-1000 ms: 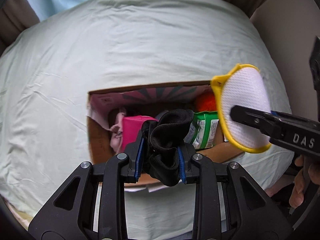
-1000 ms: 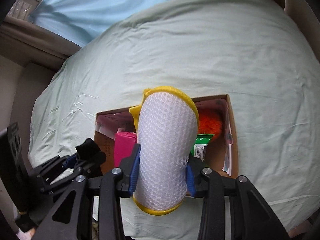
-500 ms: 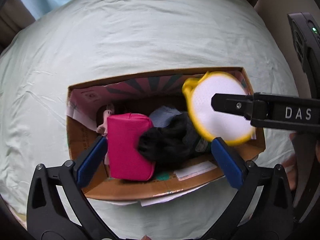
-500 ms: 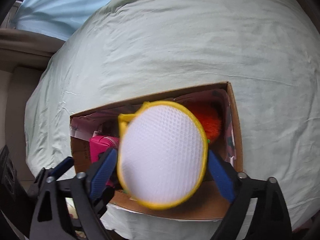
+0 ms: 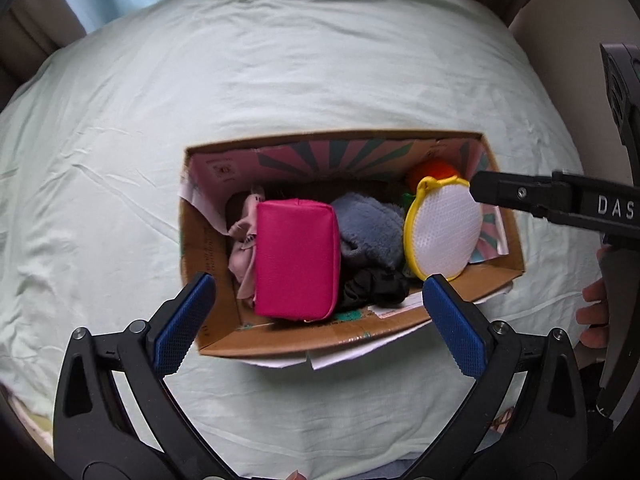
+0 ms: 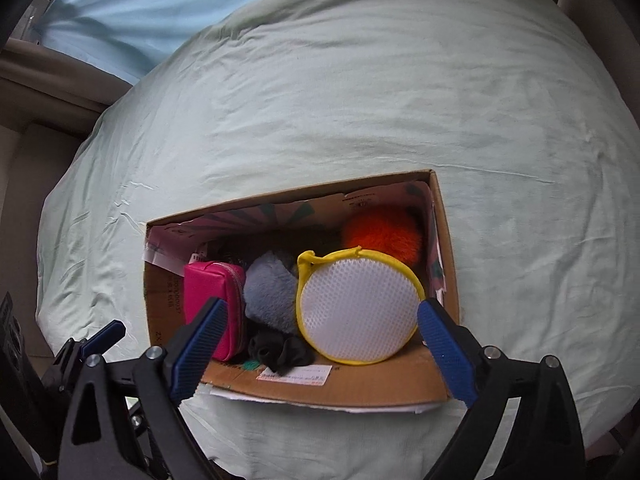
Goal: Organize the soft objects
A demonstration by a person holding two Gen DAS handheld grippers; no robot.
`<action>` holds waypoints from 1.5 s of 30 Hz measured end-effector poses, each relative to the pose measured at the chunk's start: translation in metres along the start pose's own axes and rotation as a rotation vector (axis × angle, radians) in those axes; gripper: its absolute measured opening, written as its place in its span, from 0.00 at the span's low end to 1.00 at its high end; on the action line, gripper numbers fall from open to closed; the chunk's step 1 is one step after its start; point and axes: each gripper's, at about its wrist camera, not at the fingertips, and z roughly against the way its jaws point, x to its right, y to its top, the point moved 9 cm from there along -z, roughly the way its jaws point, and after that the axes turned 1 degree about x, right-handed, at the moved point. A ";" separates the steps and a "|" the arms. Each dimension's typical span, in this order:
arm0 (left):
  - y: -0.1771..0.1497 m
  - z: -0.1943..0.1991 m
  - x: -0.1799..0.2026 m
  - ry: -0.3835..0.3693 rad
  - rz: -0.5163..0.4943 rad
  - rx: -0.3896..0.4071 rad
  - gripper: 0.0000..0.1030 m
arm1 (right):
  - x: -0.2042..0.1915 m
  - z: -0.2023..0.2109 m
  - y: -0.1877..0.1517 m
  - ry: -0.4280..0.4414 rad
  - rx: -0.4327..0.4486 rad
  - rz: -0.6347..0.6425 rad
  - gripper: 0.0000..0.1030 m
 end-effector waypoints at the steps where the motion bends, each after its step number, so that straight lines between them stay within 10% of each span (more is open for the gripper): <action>1: 0.001 0.007 -0.001 -0.001 -0.002 0.010 1.00 | -0.002 0.009 -0.001 -0.003 0.016 0.002 0.92; 27: 0.026 0.338 0.035 0.067 0.073 0.590 1.00 | -0.058 0.332 -0.038 -0.156 0.612 0.256 0.92; 45: 0.008 0.386 0.076 0.126 0.084 0.724 1.00 | -0.036 0.378 -0.053 -0.147 0.727 0.270 1.00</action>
